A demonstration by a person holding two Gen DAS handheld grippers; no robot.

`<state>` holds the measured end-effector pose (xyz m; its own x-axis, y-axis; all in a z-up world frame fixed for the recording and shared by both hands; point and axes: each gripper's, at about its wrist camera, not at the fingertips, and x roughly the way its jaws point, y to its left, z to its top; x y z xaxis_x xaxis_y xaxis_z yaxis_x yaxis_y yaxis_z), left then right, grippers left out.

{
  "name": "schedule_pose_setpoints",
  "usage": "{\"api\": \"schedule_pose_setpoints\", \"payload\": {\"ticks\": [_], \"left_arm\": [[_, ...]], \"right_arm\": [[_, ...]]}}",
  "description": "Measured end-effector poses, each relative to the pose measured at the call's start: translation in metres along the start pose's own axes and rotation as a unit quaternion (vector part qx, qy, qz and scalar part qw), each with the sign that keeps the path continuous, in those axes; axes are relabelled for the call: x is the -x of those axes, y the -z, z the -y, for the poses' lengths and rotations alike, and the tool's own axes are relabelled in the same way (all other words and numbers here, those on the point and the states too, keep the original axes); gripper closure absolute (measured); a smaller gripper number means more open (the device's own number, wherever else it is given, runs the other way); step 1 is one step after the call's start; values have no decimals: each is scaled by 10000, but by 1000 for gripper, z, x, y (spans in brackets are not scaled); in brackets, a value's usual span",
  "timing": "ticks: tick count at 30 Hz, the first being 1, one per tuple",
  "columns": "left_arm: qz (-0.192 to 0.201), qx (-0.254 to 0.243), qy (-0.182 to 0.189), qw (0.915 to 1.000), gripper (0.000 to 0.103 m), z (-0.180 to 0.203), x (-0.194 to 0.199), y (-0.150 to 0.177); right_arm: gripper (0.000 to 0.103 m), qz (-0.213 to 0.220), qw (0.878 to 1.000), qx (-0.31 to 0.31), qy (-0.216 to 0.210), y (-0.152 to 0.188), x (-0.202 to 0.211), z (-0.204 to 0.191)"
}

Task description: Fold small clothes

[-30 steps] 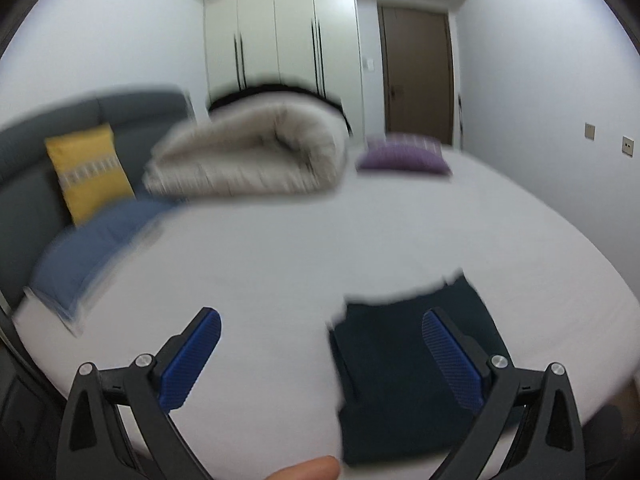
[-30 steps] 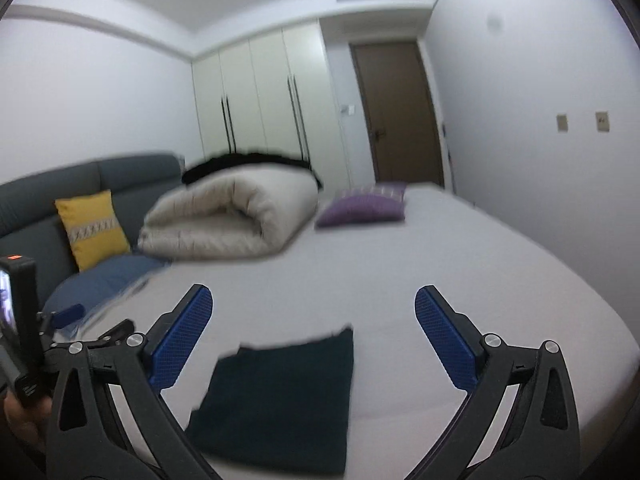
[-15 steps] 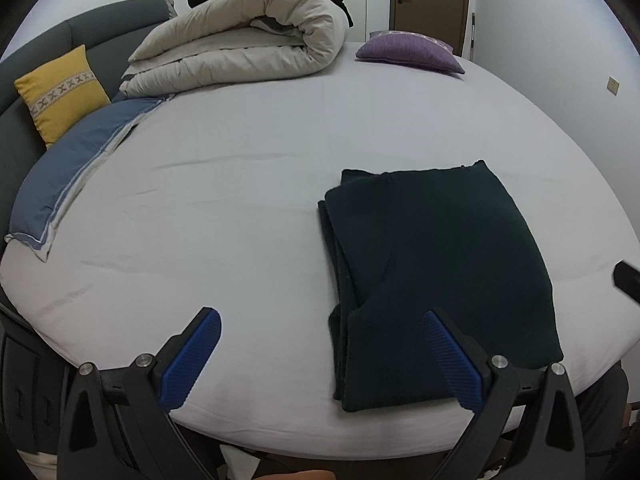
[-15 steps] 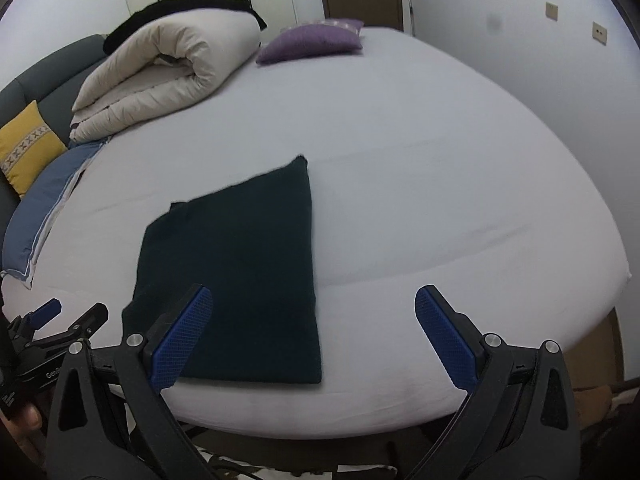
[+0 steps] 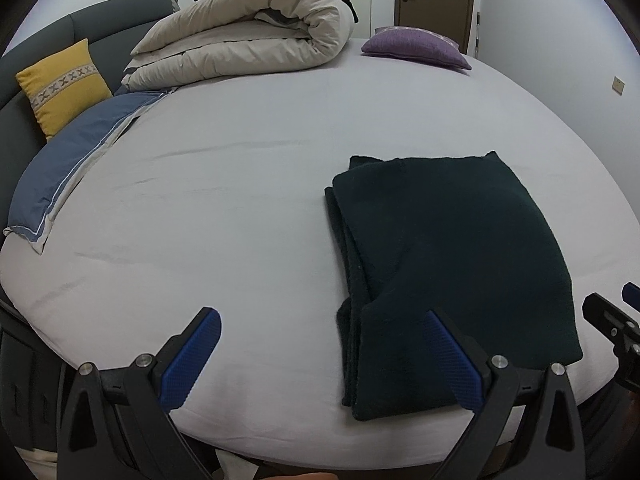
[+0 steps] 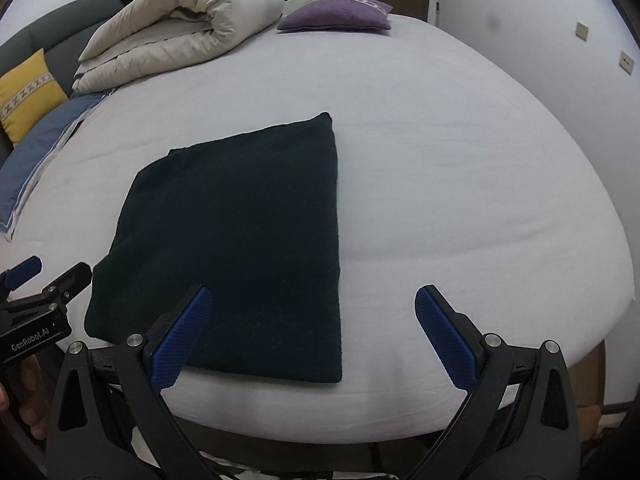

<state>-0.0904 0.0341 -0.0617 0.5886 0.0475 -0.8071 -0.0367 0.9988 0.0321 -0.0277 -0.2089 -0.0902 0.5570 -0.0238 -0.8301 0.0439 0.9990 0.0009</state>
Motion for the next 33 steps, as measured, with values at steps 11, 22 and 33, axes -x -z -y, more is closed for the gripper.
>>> {"api": "schedule_pose_setpoints", "payload": {"ticks": [11,22,33], "left_arm": [[-35,1,30,10000,0,-2,-3,1],[-37,-19,23,10000,0,-4,-5,0],[-49,-21,16,10000,0,-4,-5,3]], "right_arm": [[0,-37,10000,-36,-31,1,9,4],[0,-66,9999,-63,-66,1,8,6],[0,-69,9999,-81,-72,1,8,3]]}}
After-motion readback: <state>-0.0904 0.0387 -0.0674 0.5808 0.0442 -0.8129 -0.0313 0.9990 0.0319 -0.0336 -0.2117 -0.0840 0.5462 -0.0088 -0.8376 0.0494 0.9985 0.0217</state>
